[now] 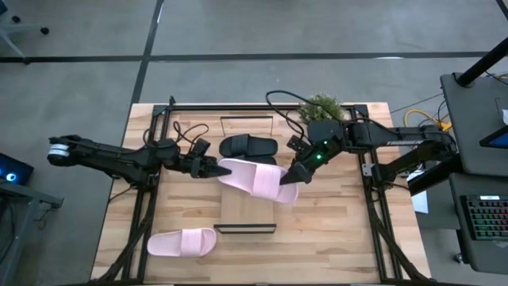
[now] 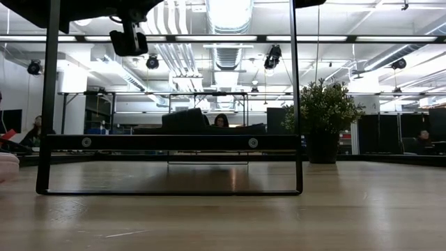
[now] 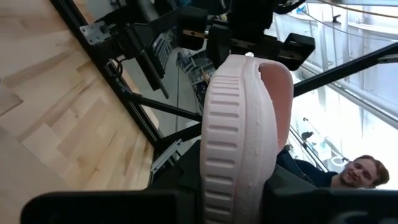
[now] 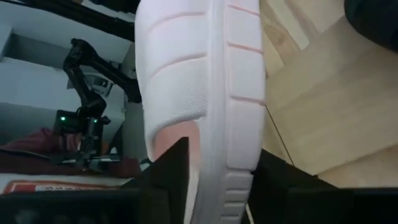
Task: Pick and place slides into the shelf
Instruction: Put the right light pink slide on the shelf
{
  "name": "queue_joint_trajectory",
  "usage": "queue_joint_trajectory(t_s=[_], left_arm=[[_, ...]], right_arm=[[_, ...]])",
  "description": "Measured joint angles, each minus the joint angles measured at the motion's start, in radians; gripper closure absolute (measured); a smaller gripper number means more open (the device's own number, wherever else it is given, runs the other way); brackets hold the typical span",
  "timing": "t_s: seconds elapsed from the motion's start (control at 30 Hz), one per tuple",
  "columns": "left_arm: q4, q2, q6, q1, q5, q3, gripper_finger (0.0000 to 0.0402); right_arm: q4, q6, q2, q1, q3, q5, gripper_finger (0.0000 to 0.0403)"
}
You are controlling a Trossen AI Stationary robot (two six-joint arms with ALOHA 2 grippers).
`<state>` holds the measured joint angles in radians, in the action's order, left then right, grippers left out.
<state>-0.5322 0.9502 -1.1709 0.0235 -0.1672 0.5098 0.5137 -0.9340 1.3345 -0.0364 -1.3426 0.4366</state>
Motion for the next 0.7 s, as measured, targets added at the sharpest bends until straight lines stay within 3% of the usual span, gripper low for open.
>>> queue_joint_trajectory(t_s=[0.23,0.43,0.7], left_arm=[[0.002,-0.027,-0.001,-0.011,0.001,-0.007,0.0355],[0.043,-0.047,-0.001,-0.011,0.006,-0.009,0.0355],[0.112,-0.053,-0.002,-0.011,0.01,-0.013,0.0356]], right_arm=[[0.006,0.019,-0.021,0.0,-0.036,-0.04,0.0252],[0.015,0.028,-0.055,0.003,-0.059,-0.078,0.0251],[0.01,0.107,-0.139,0.003,-0.09,-0.226,0.026]])
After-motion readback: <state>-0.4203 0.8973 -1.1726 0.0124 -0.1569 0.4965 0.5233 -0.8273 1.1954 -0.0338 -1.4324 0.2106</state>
